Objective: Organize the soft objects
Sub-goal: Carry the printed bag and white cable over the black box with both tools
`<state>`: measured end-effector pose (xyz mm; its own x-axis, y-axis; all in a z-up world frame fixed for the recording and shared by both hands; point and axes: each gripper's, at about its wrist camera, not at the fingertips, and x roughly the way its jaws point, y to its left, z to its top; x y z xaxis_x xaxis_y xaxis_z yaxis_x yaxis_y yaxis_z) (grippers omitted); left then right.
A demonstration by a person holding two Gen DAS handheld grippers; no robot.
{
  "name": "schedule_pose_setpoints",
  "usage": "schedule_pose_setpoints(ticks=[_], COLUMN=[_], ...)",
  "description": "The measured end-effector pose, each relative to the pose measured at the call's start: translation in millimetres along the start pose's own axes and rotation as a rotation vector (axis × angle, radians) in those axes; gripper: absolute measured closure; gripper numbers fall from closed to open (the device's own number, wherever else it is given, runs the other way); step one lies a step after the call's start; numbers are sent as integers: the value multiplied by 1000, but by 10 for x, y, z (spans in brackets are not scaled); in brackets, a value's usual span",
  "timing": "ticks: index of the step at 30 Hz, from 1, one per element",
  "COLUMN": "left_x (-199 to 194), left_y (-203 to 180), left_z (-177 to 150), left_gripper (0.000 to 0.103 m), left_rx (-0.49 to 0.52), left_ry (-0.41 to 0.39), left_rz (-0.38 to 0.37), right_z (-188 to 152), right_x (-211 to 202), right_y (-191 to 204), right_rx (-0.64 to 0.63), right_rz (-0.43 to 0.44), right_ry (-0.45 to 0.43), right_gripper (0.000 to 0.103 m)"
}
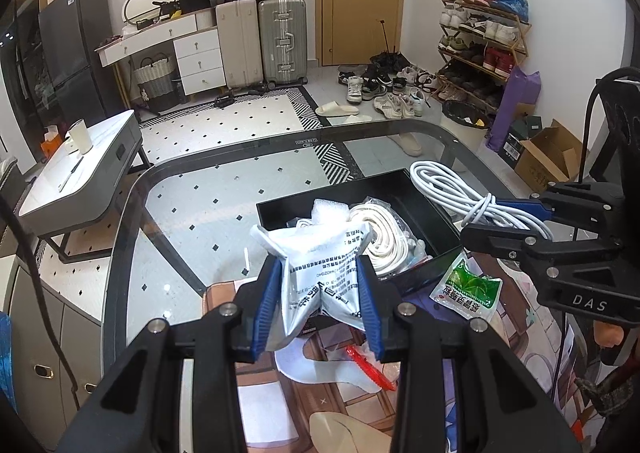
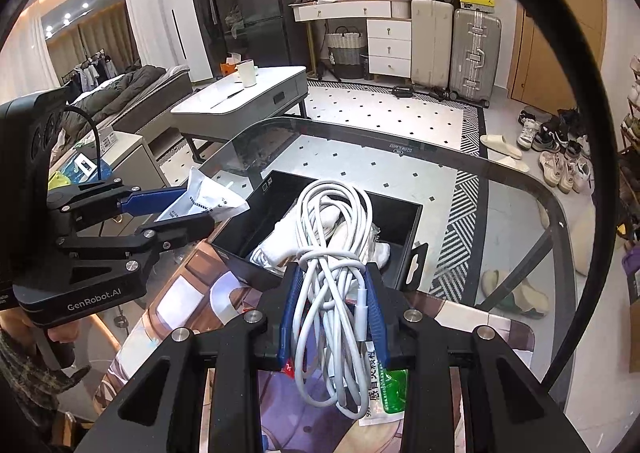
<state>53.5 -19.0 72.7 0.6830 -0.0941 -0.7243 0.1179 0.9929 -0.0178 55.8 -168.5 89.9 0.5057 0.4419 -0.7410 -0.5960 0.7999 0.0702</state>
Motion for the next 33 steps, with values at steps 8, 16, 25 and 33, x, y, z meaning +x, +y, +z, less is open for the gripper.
schedule_pose_setpoints(ticks=[8,16,25,33], left_x=[101,219,311,427], left_y=[43,91,97,121], left_z=[156,278,350,391], left_gripper=[67,67,67,67], left_rx=[-3,10,17,19], left_ry=[-1,3,4,13], left_rz=[-8,-12,-4,-7], right_z=[82,169,214,302], right_x=[29,104,237,299], right_y=[-26,-97,-151,-198], right_rx=[-2,7,-1,-6], right_rz=[-7,-8,-1,0], right_ry=[-7,-6,18,18], right_gripper=[72,72,72,72])
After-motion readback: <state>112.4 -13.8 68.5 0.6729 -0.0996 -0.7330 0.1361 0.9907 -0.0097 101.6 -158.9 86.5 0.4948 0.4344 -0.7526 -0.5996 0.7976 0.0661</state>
